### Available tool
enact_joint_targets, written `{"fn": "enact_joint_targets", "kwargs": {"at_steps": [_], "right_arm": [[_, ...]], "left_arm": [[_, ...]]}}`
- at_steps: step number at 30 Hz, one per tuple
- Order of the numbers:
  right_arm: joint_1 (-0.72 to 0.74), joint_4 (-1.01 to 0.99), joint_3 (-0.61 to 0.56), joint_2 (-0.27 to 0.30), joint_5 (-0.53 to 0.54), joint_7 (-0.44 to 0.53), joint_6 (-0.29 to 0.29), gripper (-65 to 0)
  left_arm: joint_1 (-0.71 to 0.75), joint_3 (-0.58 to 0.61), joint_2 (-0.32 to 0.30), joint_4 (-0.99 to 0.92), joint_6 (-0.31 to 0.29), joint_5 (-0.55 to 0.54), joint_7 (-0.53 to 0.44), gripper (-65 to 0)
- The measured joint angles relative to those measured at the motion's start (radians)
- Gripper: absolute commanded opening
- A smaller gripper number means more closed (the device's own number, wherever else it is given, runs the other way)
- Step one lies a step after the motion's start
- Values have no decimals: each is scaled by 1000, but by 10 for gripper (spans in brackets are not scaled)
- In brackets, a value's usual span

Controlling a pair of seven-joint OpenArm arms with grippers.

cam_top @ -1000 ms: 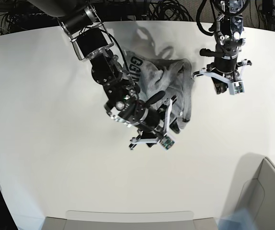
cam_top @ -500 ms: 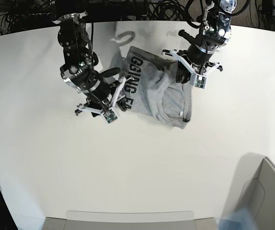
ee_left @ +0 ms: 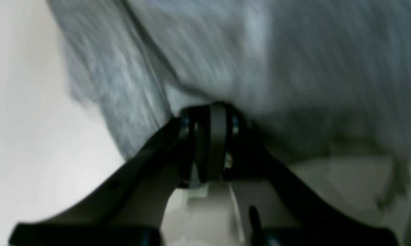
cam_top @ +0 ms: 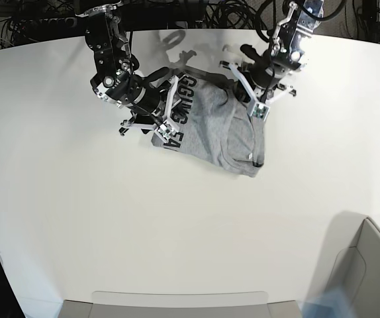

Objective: Fold the T-shirt properly
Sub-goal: 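Grasp the bundle with both grippers and rotate it on the table, then slide the bundle with both grippers toward the bin corner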

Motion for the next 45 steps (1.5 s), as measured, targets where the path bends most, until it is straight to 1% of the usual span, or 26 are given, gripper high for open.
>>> {"fn": "enact_joint_targets", "kwargs": {"at_steps": [3, 5, 6, 7, 8, 11, 14, 17, 20, 24, 26, 28, 31, 34, 36, 38, 41, 43, 45], "right_arm": [[-3, -10, 2, 1, 0, 2, 0, -429], [-3, -13, 2, 0, -1, 3, 0, -429], [-7, -13, 2, 0, 0, 6, -1, -429], [-11, -13, 2, 0, 0, 9, -1, -429], [-14, -13, 2, 0, 1, 9, -1, -429], [-15, -13, -3, 0, 3, 9, 0, -429], [-14, -9, -3, 0, 3, 6, 0, -429], [-18, 43, -4, 0, -3, -11, 0, -429], [-9, 115, 1, 0, 0, -8, 0, -429], [32, 170, 7, -1, 3, -3, 0, -429], [51, 168, 32, -3, 0, -5, 0, -429], [74, 145, 72, -3, 0, -5, 0, -429], [100, 95, 136, -2, -5, -5, 0, -429], [119, 42, 194, -2, -5, -7, 0, -429], [130, 5, 230, 2, -3, -6, 0, -429], [136, -32, 252, 3, -6, -5, 0, -429], [140, -69, 260, 8, -7, -9, 0, -429], [146, -103, 243, 26, -2, 0, 0, -429], [156, -158, 222, 31, -9, -3, 0, -429]], "left_arm": [[-30, -56, 10, -29, -2, 0, 1, -584], [-44, -142, 32, -50, -4, -2, 5, -584], [-54, -171, 39, -61, 9, 3, 5, -584], [-71, -206, 51, -84, 0, 2, 7, -584], [-91, -230, 56, -105, 5, 2, 8, -584], [-147, -277, 67, -150, -1, -2, 8, -584], [-162, -316, 66, -150, 4, 0, 4, -584], [-137, -361, 67, -83, 3, 0, 15, -584], [-100, -396, 63, 26, 10, 6, 1, -585], [-62, -386, 67, 134, 7, 10, 10, -585], [-57, -383, 94, 157, -2, -3, 7, -585], [-42, -333, 105, 173, 6, 7, 10, -585], [2, -204, 91, 197, -1, 7, 9, -586], [34, -72, 93, 205, -2, 3, 11, -587], [34, 11, 75, 207, -9, -3, 9, -587], [25, 93, 48, 209, 8, 8, 6, -588], [23, 188, 32, 209, 5, 12, 8, -588], [23, 243, 32, 203, 2, 10, 11, -587], [19, 282, 35, 185, -6, 5, 12, -587]]}}
